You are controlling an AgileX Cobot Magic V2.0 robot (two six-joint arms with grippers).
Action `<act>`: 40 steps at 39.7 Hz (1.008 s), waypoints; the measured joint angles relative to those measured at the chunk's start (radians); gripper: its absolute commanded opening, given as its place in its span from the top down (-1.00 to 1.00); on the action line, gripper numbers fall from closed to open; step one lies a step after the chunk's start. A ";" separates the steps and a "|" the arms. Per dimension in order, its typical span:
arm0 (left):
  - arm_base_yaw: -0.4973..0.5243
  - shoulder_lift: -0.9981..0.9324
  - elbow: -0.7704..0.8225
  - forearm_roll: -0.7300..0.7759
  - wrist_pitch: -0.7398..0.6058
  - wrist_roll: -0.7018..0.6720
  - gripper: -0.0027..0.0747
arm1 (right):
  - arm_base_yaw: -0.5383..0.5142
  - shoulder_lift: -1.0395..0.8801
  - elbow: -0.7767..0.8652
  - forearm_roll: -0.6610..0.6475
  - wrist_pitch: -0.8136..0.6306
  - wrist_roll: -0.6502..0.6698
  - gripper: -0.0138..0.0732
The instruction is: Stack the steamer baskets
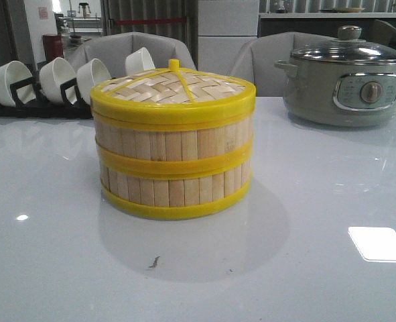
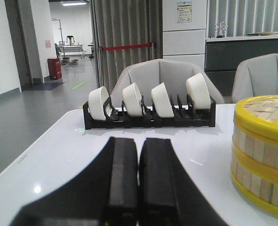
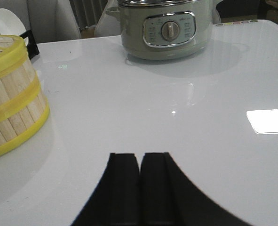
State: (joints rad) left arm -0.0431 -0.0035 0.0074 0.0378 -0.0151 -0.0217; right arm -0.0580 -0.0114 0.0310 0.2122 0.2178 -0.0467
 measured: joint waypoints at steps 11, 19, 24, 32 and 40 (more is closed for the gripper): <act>0.000 0.000 0.000 0.000 0.000 0.000 0.71 | 0.000 0.000 0.000 -0.237 -0.046 0.209 0.62; 0.000 0.000 0.000 0.000 0.000 0.000 0.71 | 0.000 0.000 0.000 -0.250 -0.099 0.213 0.62; 0.000 0.000 0.000 0.001 0.000 0.000 0.71 | 0.000 0.000 0.000 -0.252 -0.106 0.207 0.62; 0.000 0.000 0.000 0.001 0.000 0.000 0.71 | 0.000 0.000 0.000 -0.253 -0.102 0.207 0.62; 0.000 0.000 0.000 0.001 0.000 0.000 0.71 | 0.000 0.000 0.000 -0.253 -0.099 0.207 0.62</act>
State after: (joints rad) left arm -0.0431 -0.0035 0.0074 0.0385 -0.0151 -0.0217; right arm -0.0580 -0.0114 0.0310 -0.0403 0.1193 0.1602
